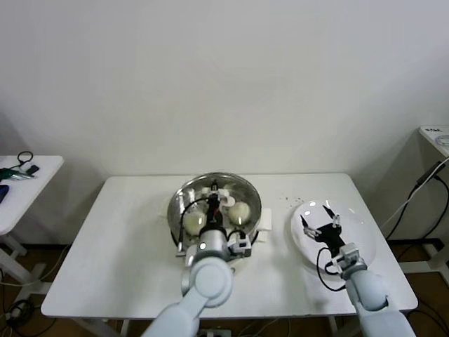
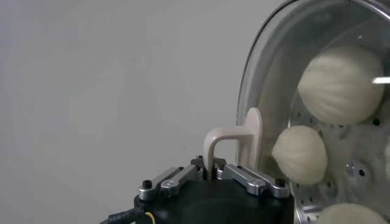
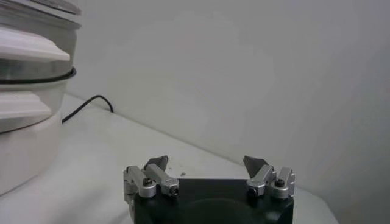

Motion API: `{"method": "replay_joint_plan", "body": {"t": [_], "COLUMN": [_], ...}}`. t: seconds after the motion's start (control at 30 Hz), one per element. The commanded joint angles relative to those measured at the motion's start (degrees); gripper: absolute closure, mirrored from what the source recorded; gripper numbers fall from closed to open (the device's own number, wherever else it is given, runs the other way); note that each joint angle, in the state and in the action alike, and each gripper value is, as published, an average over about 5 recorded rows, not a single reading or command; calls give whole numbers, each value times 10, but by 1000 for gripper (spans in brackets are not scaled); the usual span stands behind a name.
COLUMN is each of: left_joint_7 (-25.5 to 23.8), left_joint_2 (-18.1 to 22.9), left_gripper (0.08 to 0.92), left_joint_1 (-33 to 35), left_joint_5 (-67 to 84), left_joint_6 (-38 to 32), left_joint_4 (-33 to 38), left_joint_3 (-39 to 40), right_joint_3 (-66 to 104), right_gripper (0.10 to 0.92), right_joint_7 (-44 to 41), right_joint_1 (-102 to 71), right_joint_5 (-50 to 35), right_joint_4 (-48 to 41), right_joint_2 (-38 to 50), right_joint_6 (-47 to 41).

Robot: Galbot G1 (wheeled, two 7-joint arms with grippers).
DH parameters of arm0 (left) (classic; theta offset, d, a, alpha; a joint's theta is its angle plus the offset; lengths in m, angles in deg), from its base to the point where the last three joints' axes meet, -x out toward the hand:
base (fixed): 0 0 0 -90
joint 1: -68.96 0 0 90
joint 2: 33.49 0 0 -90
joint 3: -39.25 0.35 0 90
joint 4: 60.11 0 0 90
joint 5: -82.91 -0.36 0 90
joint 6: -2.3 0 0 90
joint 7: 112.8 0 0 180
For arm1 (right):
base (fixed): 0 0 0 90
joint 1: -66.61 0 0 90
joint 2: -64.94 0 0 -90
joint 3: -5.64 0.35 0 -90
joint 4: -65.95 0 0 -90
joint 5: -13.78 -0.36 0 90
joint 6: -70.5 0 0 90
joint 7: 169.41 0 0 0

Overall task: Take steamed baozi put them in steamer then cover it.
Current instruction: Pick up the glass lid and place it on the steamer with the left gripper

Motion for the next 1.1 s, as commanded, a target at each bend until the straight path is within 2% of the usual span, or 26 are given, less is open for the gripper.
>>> {"method": "replay_joint_plan", "body": {"t": [0.03,0.77,1.1], "left_joint_7": [-1,39,28], "left_joint_2": [5,-2,-7], "left_gripper": [848,848,848], "left_joint_1": [5,2,3], "left_joint_5": [0,14,10], "left_joint_6": [28,28,28], "left_joint_4": [-11,-29,-24], "left_joint_3": [-3,0,1], "right_joint_3": [3,8,13], "right_gripper": [203,203,203], "right_joint_7": [-2,-6,-12], "right_joint_1": [0,-3,-4], "right_joint_5": [1,6,5], "right_joint_4": [-2,-3,-3], "right_joint_2": [2,-2,-2], "right_joint_6": [1,3,2]}}
